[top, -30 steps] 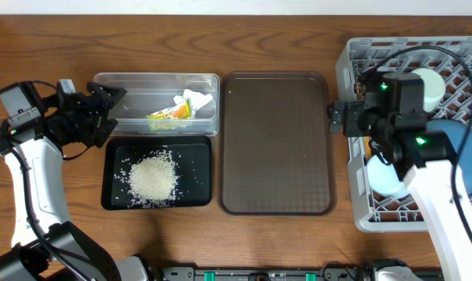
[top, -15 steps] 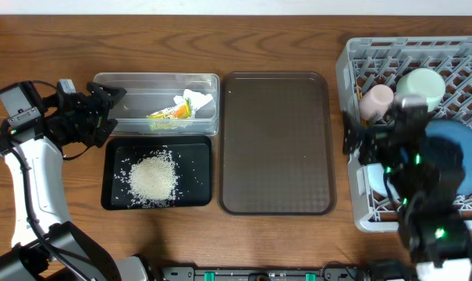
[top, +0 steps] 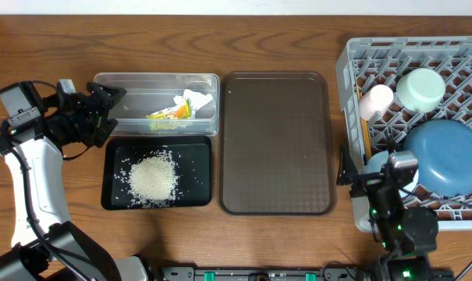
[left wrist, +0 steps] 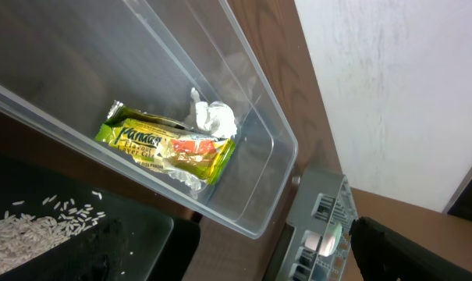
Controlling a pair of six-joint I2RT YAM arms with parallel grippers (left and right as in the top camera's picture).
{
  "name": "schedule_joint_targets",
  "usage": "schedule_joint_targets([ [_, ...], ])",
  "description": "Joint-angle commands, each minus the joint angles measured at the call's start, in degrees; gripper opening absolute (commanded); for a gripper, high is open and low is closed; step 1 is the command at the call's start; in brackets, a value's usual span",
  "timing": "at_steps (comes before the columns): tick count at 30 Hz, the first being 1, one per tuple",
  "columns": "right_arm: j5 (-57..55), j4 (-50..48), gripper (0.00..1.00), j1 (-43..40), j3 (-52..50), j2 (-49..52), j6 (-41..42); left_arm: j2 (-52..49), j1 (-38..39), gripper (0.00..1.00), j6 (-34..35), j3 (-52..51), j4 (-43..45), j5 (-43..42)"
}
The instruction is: Sort waste into correct bins and load items into the dishwasher rack
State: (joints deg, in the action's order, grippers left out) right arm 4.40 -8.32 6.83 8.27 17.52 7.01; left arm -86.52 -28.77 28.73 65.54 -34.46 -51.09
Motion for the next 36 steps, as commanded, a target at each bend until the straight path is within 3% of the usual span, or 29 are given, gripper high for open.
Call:
schedule_joint_targets([
  [1,-1.18,-0.24,0.99,0.37,-2.99,-3.52,-0.2,0.07,-0.2,0.94,0.46,0.33,0.0,-0.68],
  [7,-1.25,0.92,0.99,0.35,-8.07,-9.75,-0.26,0.07,-0.2,0.94,0.46,0.33,0.0,-0.68],
  [11,-1.7,13.09,0.99,0.48,-7.98,-16.92,-0.28,0.07,-0.2,0.94,0.46,0.33,0.0,-0.68],
  [24,-2.69,12.52,0.99,0.39,-8.0,-17.29,-11.87,0.07,-0.2,0.94,0.46,0.33,0.0,-0.66],
  [36,-10.51,11.98,0.99,-2.36,-8.0,-17.29,-5.95,0.07,-0.2,0.94,0.46,0.33,0.0,-0.68],
])
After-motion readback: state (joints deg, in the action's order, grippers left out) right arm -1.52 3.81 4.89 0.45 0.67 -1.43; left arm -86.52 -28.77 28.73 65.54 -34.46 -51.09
